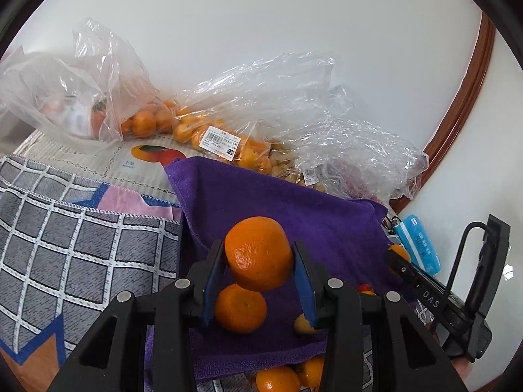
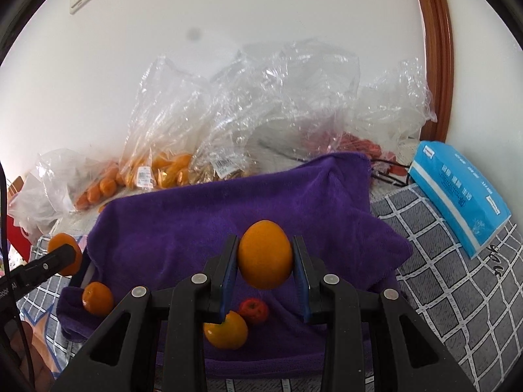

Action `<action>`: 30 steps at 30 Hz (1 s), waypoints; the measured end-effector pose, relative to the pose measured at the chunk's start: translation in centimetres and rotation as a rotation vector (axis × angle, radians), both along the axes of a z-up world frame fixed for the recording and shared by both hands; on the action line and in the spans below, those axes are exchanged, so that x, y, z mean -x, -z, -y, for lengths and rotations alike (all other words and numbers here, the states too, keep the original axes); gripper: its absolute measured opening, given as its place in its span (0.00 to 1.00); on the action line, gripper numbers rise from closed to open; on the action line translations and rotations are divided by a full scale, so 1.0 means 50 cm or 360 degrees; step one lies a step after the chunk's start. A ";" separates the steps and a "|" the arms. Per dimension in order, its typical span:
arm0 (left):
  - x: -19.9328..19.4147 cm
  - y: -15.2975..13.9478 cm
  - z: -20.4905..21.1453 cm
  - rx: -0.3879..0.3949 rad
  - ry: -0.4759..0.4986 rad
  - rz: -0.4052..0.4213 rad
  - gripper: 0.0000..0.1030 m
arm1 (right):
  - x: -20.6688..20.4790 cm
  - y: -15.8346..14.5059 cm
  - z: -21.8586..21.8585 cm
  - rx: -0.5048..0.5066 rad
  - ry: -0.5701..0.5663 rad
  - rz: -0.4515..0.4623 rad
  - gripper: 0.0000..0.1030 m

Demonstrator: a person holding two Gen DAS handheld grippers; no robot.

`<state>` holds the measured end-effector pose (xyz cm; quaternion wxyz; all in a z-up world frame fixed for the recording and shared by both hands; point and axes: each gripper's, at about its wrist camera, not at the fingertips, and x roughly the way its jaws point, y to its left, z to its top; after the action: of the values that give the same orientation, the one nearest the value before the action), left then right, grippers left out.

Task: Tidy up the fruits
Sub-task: 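Open the right gripper releasing the oval orange on the towel while the left lowers its orange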

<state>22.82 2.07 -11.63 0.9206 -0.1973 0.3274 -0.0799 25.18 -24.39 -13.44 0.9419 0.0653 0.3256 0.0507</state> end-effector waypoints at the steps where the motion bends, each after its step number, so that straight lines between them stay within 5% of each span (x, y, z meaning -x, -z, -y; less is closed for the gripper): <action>1: -0.001 0.003 0.001 0.0002 0.0007 0.0000 0.37 | -0.002 0.004 0.001 -0.0008 -0.0001 -0.0011 0.31; 15: -0.007 0.028 0.021 0.0052 0.0107 -0.0003 0.37 | -0.012 0.049 -0.011 0.0014 -0.0022 -0.0125 0.31; 30: -0.014 0.041 0.020 0.0087 0.0128 -0.0042 0.38 | 0.000 0.037 -0.015 0.0060 -0.0006 -0.0080 0.32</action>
<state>23.50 1.08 -13.69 0.9065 -0.2101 0.3448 -0.1231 25.16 -23.62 -15.28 0.9344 0.0482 0.3502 0.0448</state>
